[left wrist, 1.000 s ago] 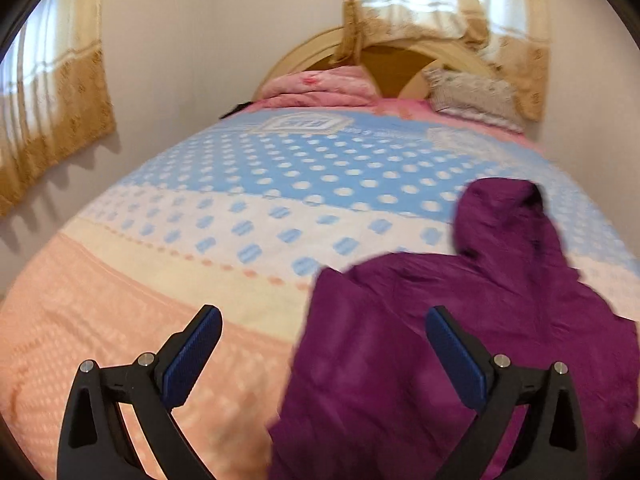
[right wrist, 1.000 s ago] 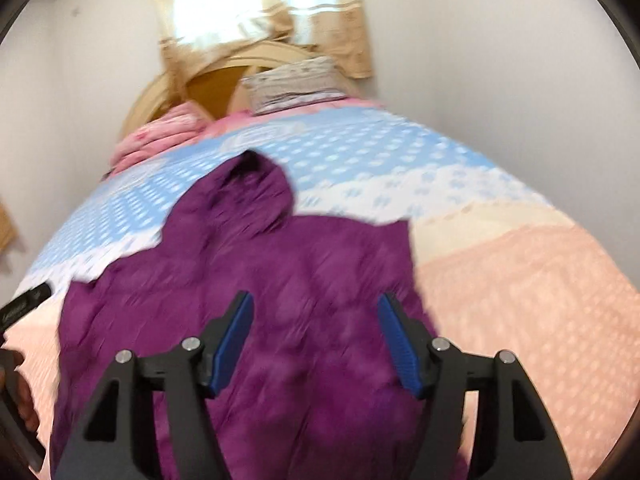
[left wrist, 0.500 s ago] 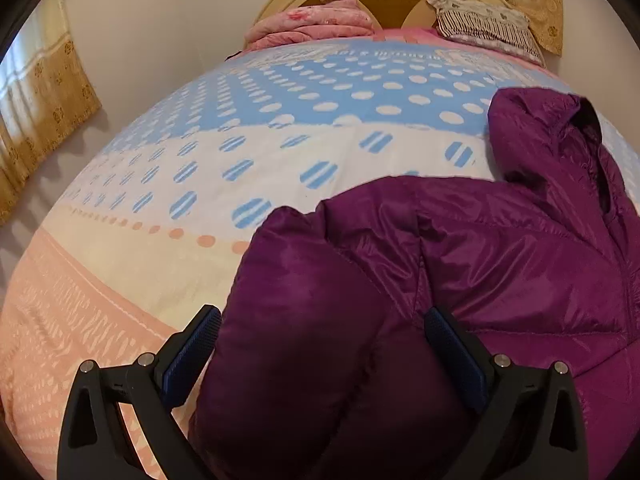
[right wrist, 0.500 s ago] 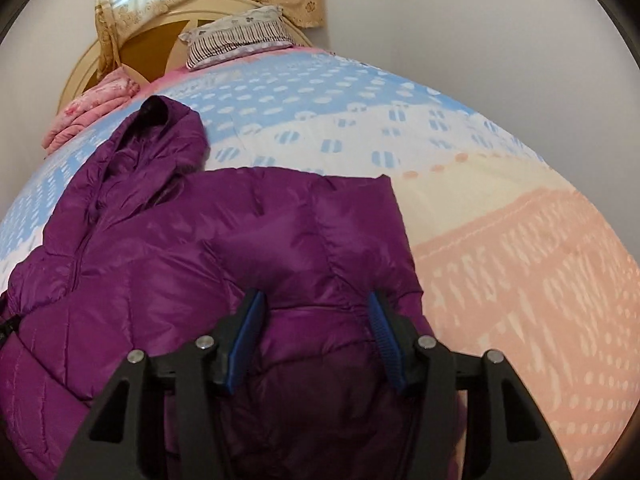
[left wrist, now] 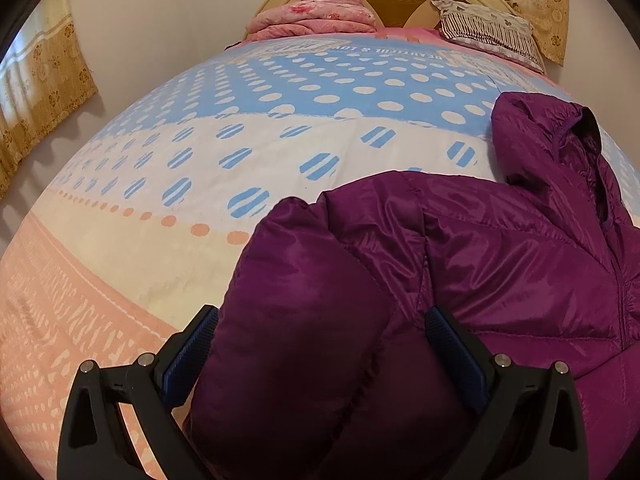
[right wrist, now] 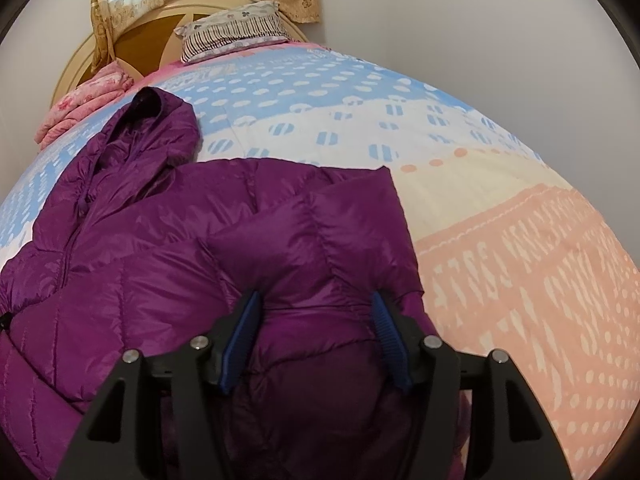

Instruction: Fold large clothes

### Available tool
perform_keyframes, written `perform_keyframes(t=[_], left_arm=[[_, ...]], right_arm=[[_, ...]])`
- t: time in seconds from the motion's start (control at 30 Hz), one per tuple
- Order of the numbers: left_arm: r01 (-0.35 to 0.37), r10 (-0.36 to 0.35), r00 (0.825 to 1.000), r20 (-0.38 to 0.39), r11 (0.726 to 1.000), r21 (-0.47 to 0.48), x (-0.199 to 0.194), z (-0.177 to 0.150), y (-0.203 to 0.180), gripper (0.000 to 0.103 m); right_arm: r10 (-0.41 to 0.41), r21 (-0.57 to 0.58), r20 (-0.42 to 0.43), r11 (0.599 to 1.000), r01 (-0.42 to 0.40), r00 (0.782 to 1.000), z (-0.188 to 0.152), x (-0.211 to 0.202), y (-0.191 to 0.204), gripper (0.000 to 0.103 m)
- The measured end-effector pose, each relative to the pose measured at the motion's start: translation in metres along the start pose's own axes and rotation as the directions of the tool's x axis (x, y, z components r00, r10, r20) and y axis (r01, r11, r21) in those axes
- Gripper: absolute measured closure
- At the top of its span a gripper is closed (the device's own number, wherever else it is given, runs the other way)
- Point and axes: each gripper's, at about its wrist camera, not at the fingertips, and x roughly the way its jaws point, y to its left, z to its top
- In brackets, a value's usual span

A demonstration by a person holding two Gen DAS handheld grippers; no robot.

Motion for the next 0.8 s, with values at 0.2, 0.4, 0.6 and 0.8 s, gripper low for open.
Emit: perform_keyframes(t=[0.2,0.4,0.6,0.8], left_arm=[[0.011,-0.011,1.0,-0.004,1.0,-0.01,0.001,0.0,0.002,0.001],[0.011,-0.011,1.0,-0.006,1.0,-0.008,0.001,0.0,0.002,0.001],[0.016,-0.017,1.0,-0.005,1.0,-0.013,0.001,0.0,0.003,0.001],[0.002,0.001,0.999,-0.051,0.998,0.057,-0.012,0.012,0.009,0.001]], right_arm=[[-0.01,-0.006,0.0,1.0,0.01,1.0,0.0,0.002,0.002,0.04],[-0.017,-0.013,0.001,1.0,0.017,1.0,0.0,0.003,0.003,0.039],[-0.029,-0.022,0.003,0.999,0.029,1.0,0.0,0.004,0.004,0.038],[0.033,-0.036,-0.042,0.999,-0.034,0.999,0.004,0.004,0.003,0.024]])
